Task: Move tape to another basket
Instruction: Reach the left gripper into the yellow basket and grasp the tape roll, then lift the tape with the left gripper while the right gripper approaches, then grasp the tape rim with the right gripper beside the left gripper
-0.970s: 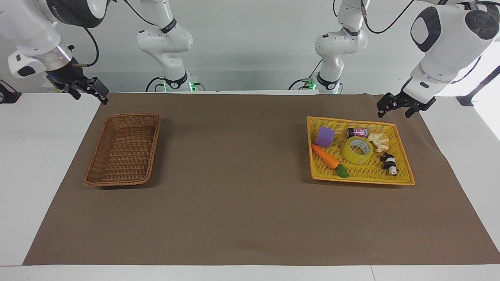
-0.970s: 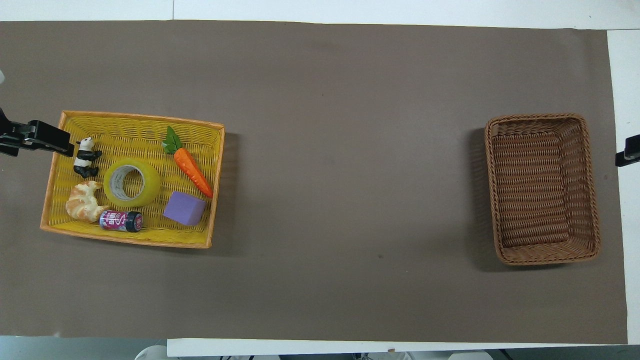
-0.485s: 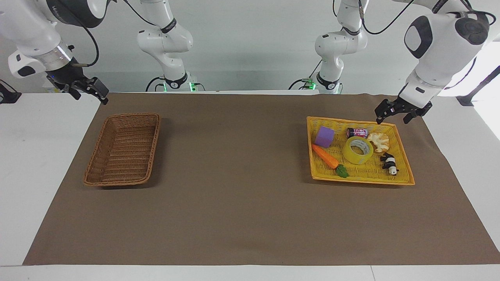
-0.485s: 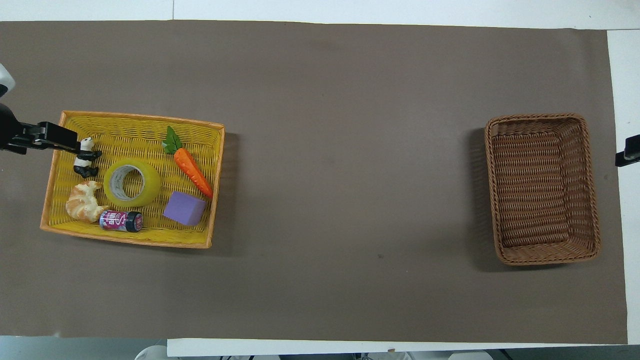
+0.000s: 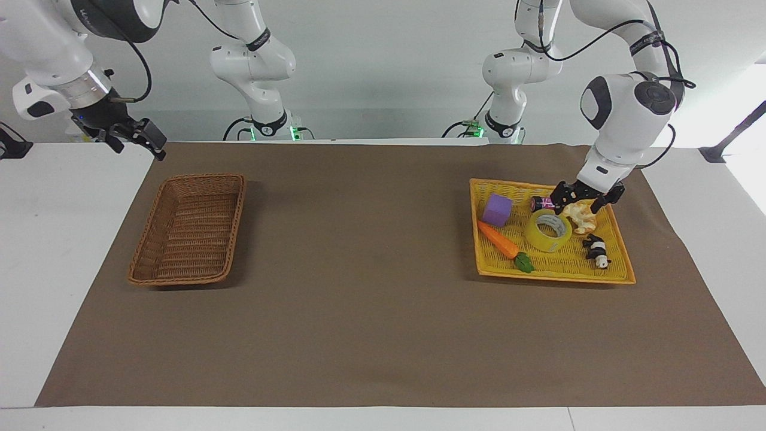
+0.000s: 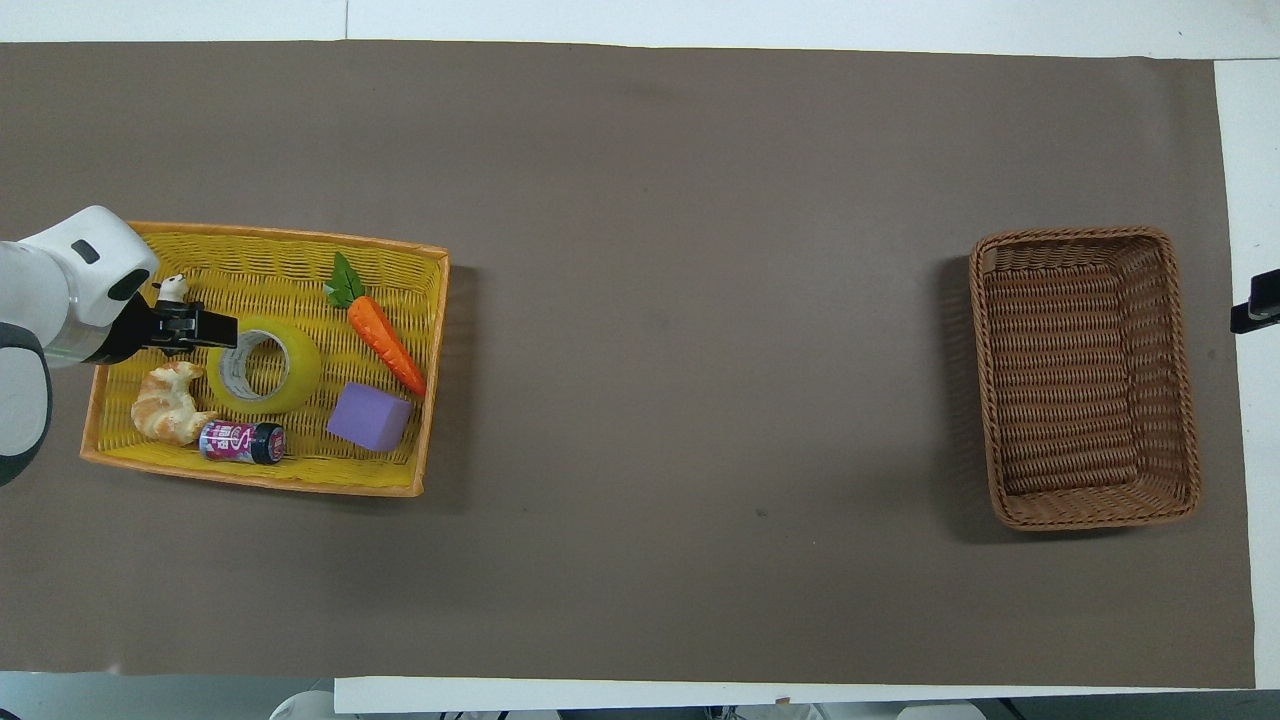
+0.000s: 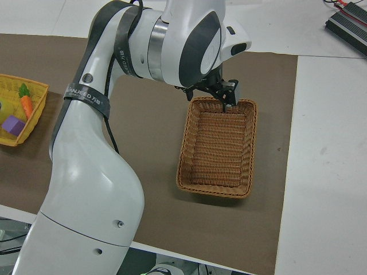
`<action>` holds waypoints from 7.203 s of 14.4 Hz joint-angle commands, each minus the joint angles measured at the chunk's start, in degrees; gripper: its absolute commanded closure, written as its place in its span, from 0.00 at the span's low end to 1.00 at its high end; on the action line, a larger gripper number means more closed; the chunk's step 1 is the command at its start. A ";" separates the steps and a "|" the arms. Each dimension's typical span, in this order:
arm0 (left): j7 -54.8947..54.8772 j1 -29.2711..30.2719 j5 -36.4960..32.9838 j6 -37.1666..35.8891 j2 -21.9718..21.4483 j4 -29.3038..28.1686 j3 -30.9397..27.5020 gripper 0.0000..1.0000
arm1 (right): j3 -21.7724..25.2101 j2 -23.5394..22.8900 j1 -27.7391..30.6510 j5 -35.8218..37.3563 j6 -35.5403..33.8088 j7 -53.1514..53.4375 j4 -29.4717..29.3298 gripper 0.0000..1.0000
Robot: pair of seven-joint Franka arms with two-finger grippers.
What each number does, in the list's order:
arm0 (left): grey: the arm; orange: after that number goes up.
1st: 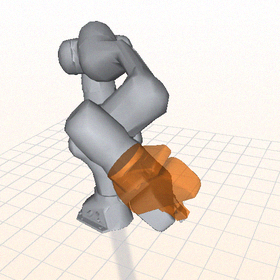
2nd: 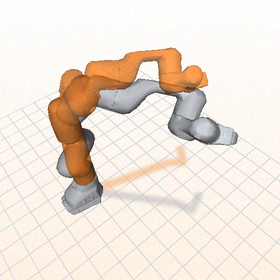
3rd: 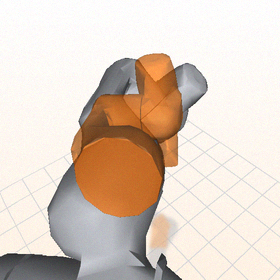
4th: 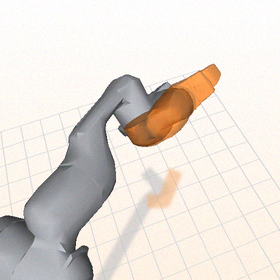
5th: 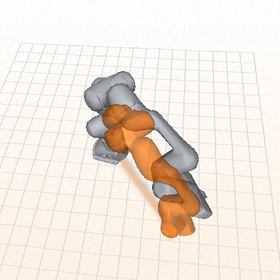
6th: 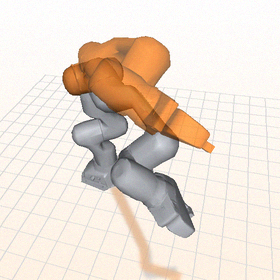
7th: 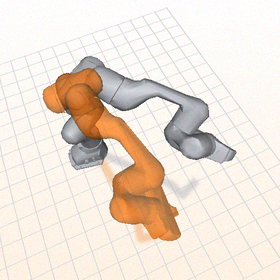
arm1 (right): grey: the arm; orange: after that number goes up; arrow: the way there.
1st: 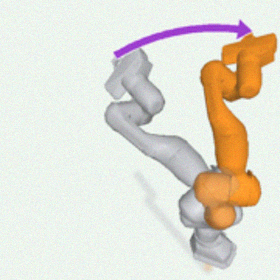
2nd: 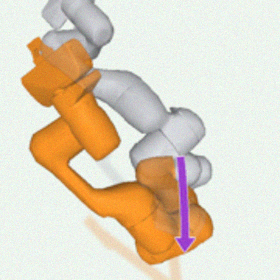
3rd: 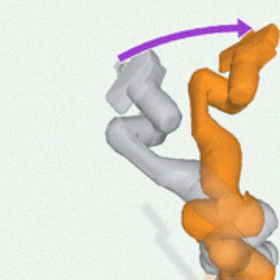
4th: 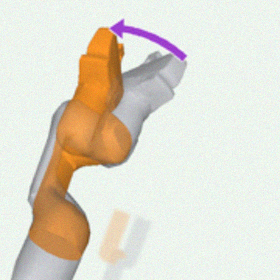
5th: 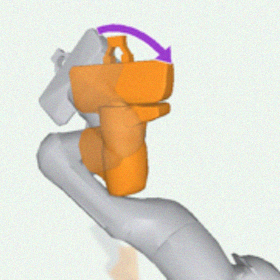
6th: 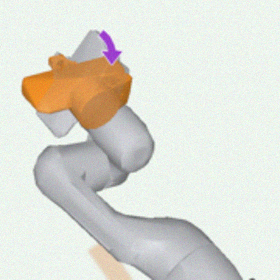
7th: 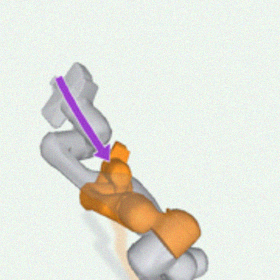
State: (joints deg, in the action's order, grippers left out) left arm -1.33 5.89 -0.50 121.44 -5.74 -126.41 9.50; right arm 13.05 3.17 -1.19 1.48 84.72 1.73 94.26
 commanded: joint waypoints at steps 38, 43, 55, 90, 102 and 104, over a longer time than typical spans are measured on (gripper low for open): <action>31.19 -24.59 19.64 -5.96 9.95 21.29 0.34 1.00 | -0.31 0.96 0.40 -0.68 0.00 -0.59 1.01 0.00; 41.49 -33.39 28.43 -0.44 10.04 23.76 0.87 1.00 | -0.31 0.96 0.32 -0.77 -0.78 -0.76 1.01 0.00; 41.50 -35.60 29.07 0.20 9.87 23.49 0.78 1.00 | -4.17 2.01 -4.61 -23.14 -1.23 -7.80 3.02 0.00; 41.49 -36.04 24.85 -0.59 9.78 23.14 0.78 1.00 | -4.61 0.26 -20.96 -61.68 25.84 -7.80 22.19 0.00; 41.58 -36.04 24.85 -0.77 9.69 22.79 0.78 1.00 | -4.61 0.08 -21.66 -65.11 25.93 -9.47 23.42 0.01; 41.58 -36.04 24.85 -0.68 9.43 22.44 0.78 1.00 | -4.61 0.08 -21.66 -65.11 26.02 -9.47 23.42 0.02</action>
State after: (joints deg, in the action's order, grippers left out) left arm 39.97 -29.75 25.15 121.45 4.33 -103.83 10.69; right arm 8.51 3.05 -22.90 -62.02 109.81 -6.03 116.88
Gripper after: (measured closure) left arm 0.780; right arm 0.013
